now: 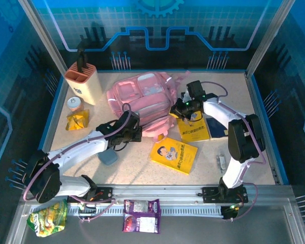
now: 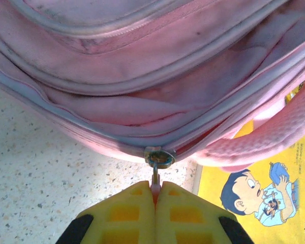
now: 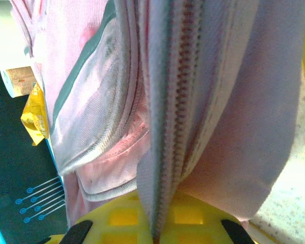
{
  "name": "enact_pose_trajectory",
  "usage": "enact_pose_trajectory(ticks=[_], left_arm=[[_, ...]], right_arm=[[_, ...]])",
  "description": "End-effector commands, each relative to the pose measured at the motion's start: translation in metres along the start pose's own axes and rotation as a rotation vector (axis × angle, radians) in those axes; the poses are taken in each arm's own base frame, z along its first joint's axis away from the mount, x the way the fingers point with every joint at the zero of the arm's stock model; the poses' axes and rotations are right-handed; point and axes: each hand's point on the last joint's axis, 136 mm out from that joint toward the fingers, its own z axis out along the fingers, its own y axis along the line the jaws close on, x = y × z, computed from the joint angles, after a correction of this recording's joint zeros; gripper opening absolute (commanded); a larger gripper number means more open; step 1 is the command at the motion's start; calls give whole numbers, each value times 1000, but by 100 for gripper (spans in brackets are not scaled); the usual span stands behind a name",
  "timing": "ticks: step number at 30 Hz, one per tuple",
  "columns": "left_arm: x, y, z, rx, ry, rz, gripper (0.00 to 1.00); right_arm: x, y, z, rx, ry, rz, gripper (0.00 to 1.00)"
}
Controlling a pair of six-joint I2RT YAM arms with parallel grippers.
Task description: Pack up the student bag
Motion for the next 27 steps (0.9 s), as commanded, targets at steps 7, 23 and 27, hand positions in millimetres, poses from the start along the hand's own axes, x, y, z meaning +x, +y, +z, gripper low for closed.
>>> enact_pose_trajectory(ticks=[7,23,27], left_arm=[[-26,-37,-3,126,-38,-89,0],[-24,-69,3,204,-8,-41,0],[-21,-75,-2,242,-3,-17,0]], right_arm=[[3,7,-29,141,-38,-85,60],[69,7,15,199,-37,153,80],[56,9,29,230,-48,127,72]])
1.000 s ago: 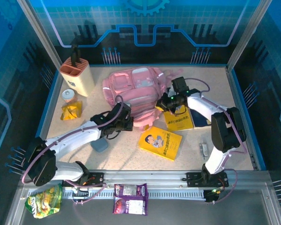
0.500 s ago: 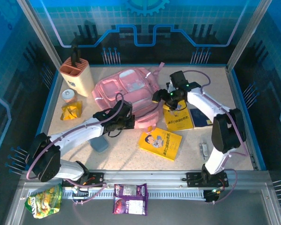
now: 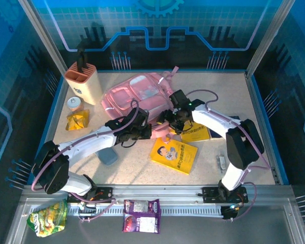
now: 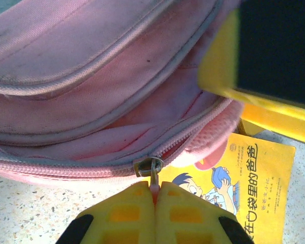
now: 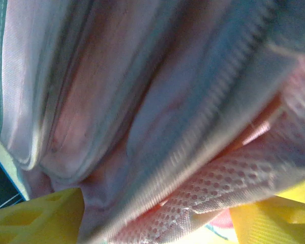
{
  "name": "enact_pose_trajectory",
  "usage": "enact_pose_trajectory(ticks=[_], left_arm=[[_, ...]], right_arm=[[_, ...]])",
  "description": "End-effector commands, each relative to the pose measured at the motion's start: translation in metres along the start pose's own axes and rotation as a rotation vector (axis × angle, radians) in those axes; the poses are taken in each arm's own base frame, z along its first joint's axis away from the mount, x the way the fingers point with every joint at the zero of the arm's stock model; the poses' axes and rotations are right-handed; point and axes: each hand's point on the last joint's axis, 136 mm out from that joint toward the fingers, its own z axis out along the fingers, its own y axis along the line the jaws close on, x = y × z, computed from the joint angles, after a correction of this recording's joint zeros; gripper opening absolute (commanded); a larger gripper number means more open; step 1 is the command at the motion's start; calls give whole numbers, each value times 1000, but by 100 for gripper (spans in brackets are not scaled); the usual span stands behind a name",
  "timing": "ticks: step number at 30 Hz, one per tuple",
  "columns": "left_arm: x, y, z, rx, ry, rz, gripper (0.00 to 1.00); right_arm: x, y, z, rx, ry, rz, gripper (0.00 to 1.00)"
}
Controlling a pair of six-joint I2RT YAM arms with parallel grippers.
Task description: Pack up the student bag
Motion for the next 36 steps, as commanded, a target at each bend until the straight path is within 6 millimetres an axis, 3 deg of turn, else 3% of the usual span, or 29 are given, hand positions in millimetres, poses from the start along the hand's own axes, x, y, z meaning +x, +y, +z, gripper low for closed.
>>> enact_pose_trajectory(ticks=[1,4,8,12,20,24,26,29,36], left_arm=[[-10,-29,-13,118,-33,38,0],[-5,-29,-15,115,-7,78,0],[-2,-11,-19,29,-4,113,0],[-2,23,-27,-122,-27,112,0],[-12,127,-39,-363,-62,-138,0],[-32,161,-36,-363,-99,-255,0],[-45,169,-35,-363,-119,-282,0],[-63,165,-32,-330,-150,-272,0],[-92,174,-22,-360,-154,-274,0]], right_arm=[[-18,14,6,-4,-57,-5,69],[-24,11,11,13,-67,-15,49],[-32,8,1,4,-100,-15,15],[-45,7,-18,-29,-131,-10,1],[-57,1,-54,-69,-161,-27,0],[-50,2,-57,-90,-152,-43,0],[-47,1,-57,-89,-153,-45,0],[-40,4,-52,-91,-150,-44,0],[-24,27,-31,-88,-184,-62,0]])
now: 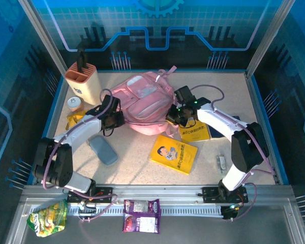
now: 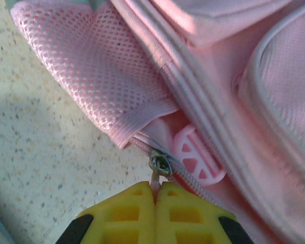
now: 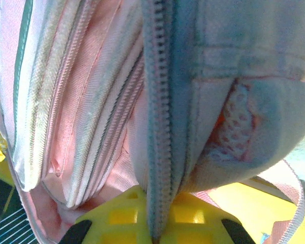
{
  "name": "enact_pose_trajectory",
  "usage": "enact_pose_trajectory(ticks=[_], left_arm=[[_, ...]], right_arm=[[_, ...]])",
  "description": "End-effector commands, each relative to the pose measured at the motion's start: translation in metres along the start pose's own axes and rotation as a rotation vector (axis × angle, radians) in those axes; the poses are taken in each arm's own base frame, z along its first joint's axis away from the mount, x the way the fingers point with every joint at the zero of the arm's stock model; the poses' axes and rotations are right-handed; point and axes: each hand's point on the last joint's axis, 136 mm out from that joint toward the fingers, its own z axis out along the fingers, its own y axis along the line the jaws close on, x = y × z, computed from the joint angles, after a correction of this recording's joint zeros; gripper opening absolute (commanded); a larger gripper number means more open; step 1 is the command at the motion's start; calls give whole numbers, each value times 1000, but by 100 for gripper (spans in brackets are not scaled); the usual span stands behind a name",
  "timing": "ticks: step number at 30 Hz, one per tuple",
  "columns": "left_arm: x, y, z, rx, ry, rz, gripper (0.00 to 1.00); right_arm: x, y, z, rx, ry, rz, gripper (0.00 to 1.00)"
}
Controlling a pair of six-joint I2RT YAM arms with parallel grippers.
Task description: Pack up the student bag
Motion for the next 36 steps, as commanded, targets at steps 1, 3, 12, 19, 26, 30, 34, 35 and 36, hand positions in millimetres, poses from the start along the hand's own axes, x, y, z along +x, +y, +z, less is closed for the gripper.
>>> enact_pose_trajectory(ticks=[1,3,12,19,26,30,34,35,36], left_arm=[[-36,-1,-3,-18,-79,15,0],[-45,-1,1,-11,-73,12,0],[-44,-2,1,4,-12,47,18],[-20,-3,-25,73,32,7,39],[26,-14,-55,215,102,-146,46],[60,-27,-72,270,108,-200,52],[94,-37,-79,283,127,-249,54],[103,-39,-79,281,134,-268,54],[114,-42,-79,280,146,-283,54]], right_arm=[[-4,22,1,-37,-80,-5,0],[-3,30,8,-40,-97,3,0],[9,64,32,-97,-166,-10,25],[26,65,35,-137,-126,-37,46],[39,44,-1,-126,-105,-212,66],[46,11,-20,-85,-67,-322,74],[55,-22,-33,-49,-13,-402,77],[57,-29,-37,-44,-1,-420,78],[60,-36,-39,-43,16,-427,79]])
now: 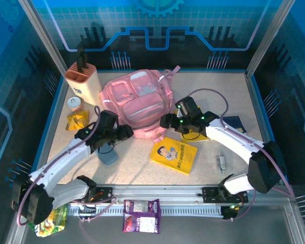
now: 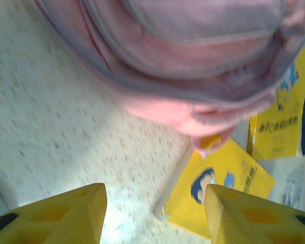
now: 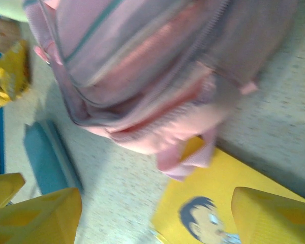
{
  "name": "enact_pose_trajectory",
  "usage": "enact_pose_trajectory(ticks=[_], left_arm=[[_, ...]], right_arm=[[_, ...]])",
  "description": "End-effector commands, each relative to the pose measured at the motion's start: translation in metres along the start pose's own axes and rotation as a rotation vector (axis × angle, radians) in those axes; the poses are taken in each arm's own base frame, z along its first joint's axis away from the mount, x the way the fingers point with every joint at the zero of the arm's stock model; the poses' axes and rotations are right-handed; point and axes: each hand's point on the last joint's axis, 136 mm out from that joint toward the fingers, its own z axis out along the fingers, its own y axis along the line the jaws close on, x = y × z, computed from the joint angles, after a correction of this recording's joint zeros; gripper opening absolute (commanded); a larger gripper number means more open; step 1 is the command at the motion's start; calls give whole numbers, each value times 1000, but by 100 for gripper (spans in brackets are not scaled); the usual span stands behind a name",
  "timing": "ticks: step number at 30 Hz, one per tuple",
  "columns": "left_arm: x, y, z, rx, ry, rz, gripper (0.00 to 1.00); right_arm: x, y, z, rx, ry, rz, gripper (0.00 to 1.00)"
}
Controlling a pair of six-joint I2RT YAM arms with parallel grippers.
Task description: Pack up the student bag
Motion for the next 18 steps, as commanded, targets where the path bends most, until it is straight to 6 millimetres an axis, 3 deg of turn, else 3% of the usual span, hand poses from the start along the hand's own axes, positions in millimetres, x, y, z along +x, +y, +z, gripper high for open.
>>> enact_pose_trajectory(ticks=[1,7,13,18], left_arm=[[28,0,5,-5,12,-150,54],[72,-17,17,-8,-8,-187,55],[107,-28,47,-19,-9,-253,55],[129,-57,72,33,29,-280,55]], right_arm=[[34,-28,-10,20,138,-99,79],[53,-53,-16,59,210,-160,79],[61,-67,-9,99,256,-209,78],[63,-96,-4,195,275,-174,81]])
